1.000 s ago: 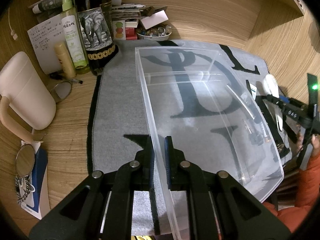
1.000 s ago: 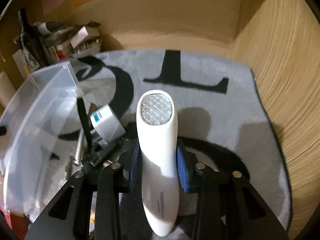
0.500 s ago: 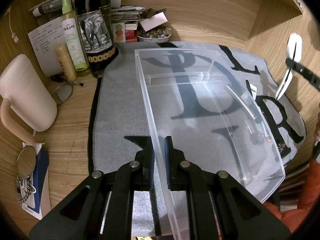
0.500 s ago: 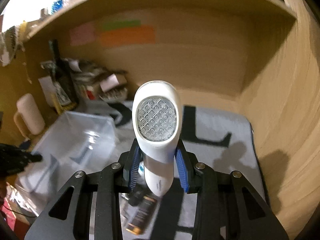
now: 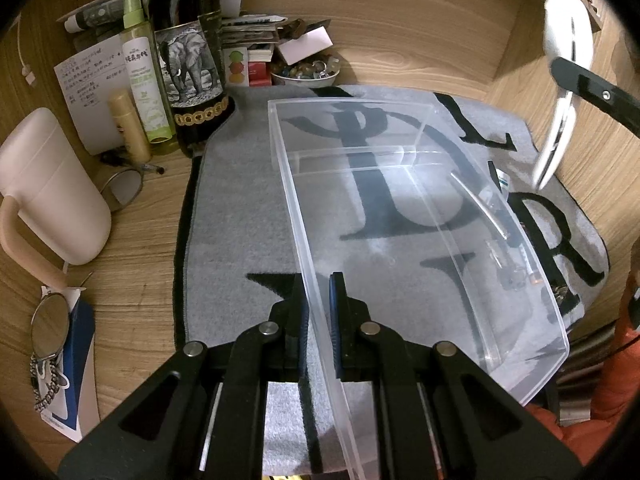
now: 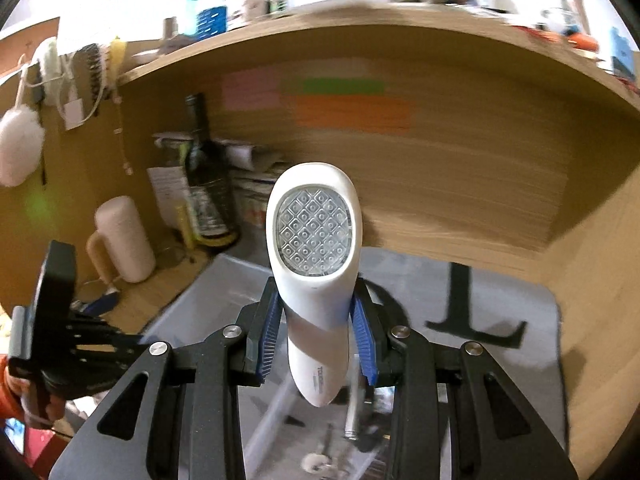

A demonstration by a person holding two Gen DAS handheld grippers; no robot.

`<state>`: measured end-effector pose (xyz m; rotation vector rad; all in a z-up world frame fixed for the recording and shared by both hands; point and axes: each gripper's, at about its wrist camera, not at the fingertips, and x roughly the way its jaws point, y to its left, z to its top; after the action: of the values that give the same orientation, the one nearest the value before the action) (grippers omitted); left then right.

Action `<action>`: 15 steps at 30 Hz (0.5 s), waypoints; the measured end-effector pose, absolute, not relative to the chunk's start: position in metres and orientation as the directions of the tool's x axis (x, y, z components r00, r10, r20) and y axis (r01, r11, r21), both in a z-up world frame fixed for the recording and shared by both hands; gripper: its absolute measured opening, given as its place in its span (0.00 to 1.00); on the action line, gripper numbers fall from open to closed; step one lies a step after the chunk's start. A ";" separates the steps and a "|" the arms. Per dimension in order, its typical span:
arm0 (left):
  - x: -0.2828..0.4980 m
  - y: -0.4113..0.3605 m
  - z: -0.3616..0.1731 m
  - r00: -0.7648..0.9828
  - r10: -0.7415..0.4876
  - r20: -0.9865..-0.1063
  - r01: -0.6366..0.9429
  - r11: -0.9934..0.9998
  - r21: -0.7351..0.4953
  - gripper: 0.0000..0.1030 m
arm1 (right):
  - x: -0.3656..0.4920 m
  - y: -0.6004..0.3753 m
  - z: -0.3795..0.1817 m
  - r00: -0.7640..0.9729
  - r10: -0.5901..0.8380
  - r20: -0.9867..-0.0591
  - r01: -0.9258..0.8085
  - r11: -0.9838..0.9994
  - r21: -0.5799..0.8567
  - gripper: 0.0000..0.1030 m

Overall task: Organize rigid objects
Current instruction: 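Carry the white massager into the clear box and open the right tool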

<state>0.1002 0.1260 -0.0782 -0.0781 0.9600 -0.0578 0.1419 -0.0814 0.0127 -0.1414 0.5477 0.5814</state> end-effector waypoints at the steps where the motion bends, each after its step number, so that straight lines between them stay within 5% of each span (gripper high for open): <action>1: 0.100 0.126 -0.078 0.573 -0.083 -0.816 0.016 0.996 -0.091 0.09 | 0.142 -0.075 0.011 0.688 0.492 -0.534 -0.569 0.822 0.024 0.30; 15: 0.098 0.126 -0.079 0.585 -0.095 -0.805 0.022 0.995 -0.102 0.09 | 0.149 -0.015 -0.030 0.555 0.501 -0.664 -0.667 0.745 0.005 0.30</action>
<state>0.0981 0.1260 -0.0785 -0.0841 0.9438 -0.0683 0.1493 -0.0149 -0.0301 -0.2603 0.6949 0.6991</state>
